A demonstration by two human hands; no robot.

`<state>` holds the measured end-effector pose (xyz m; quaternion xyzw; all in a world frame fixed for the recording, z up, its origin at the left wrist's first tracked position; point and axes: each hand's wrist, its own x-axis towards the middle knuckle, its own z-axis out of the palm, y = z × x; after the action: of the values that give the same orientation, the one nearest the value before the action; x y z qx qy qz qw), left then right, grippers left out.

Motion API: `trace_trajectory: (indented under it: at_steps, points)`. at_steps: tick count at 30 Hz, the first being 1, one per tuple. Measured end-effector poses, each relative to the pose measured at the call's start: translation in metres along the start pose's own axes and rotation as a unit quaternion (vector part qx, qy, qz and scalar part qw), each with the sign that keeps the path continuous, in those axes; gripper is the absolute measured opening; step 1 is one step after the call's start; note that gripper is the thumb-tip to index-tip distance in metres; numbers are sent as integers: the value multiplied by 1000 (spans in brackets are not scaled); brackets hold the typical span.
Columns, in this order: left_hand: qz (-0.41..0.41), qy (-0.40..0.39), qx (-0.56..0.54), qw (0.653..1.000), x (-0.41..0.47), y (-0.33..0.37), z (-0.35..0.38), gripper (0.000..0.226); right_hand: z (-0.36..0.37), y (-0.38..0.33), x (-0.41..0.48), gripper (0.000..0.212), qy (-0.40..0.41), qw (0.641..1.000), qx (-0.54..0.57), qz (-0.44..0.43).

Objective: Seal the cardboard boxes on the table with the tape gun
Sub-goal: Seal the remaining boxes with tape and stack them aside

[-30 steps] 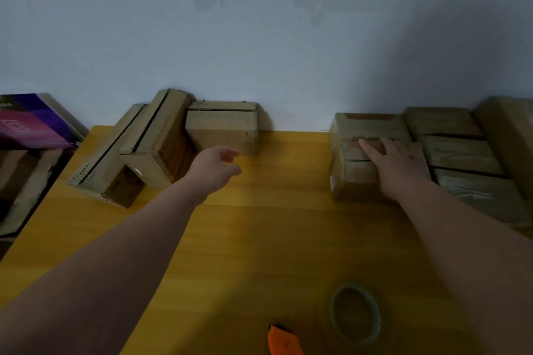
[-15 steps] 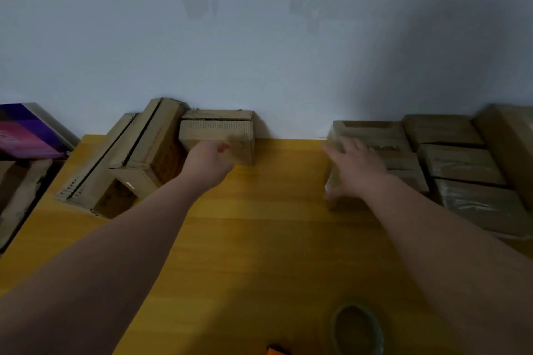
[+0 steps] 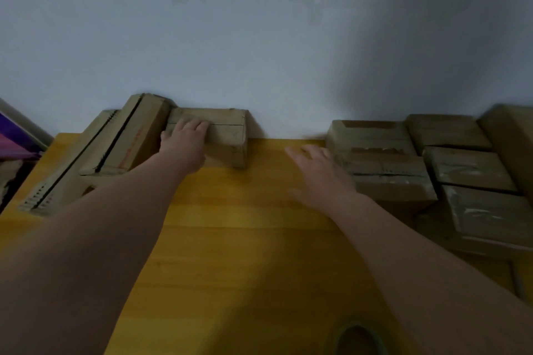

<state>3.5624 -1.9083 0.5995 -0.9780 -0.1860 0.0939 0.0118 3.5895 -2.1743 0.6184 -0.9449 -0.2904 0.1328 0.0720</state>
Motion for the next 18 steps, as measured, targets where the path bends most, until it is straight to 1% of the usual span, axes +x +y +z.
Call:
trace_trajectory:
  at_steps: [3, 5, 10, 13, 16, 18]
  points:
    - [29, 65, 48, 996, -4, 5, 2, 55, 4, -2, -6, 80, 1, 1000, 16, 5]
    - [42, 75, 68, 994, -10, 6, 2, 49, 4, -5, -11, 80, 0, 1000, 20, 11]
    - [62, 30, 84, 994, -33, 6, -2, 42, 4, -15, -27, 80, 11, 998, 50, 34]
    - [64, 7, 28, 998, -55, 9, -3, 48, 6, -25, -41, 80, 18, 996, 74, 45]
    - [79, 4, 3, 997, -82, 8, -1, 48, 8, -39, -60, 80, 7, 993, 98, 57]
    - [111, 17, 3, 994, -99, 8, -1, 40, 11, -48, -73, 81, -1, 991, 117, 68]
